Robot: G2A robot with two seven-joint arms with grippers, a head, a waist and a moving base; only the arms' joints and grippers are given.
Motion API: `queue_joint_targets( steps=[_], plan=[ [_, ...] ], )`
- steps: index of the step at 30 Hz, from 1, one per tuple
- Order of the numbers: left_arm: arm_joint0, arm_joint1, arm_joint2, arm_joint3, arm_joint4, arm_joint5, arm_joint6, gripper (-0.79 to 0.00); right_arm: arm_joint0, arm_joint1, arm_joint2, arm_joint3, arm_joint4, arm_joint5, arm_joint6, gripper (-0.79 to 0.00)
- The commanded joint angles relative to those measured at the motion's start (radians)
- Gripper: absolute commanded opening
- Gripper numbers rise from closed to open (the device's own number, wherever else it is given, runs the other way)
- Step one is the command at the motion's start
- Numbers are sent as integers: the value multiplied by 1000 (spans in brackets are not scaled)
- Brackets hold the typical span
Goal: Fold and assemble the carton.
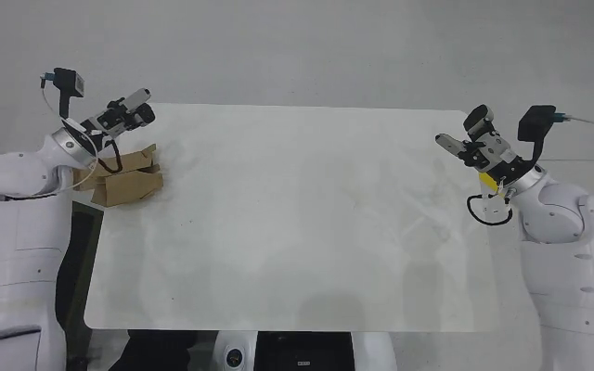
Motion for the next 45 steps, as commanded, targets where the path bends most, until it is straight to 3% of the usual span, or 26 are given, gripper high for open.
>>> queue_joint_targets(
  steps=[1,16,31,38,45],
  plan=[
    [-8,4,-15,32,-31,20,-14,0,0,0,0,0,0,0,0,0],
    [-40,63,-157,240,138,43,62,0,0,0,0,0,0,0,0,0],
    [-14,129,-285,411,310,37,204,0,0,0,0,0,0,0,0,0],
    [6,143,-300,501,320,22,215,0,0,0,0,0,0,0,0,0],
    [68,129,-289,542,246,-31,231,0,0,0,0,0,0,0,0,0]
  ],
)
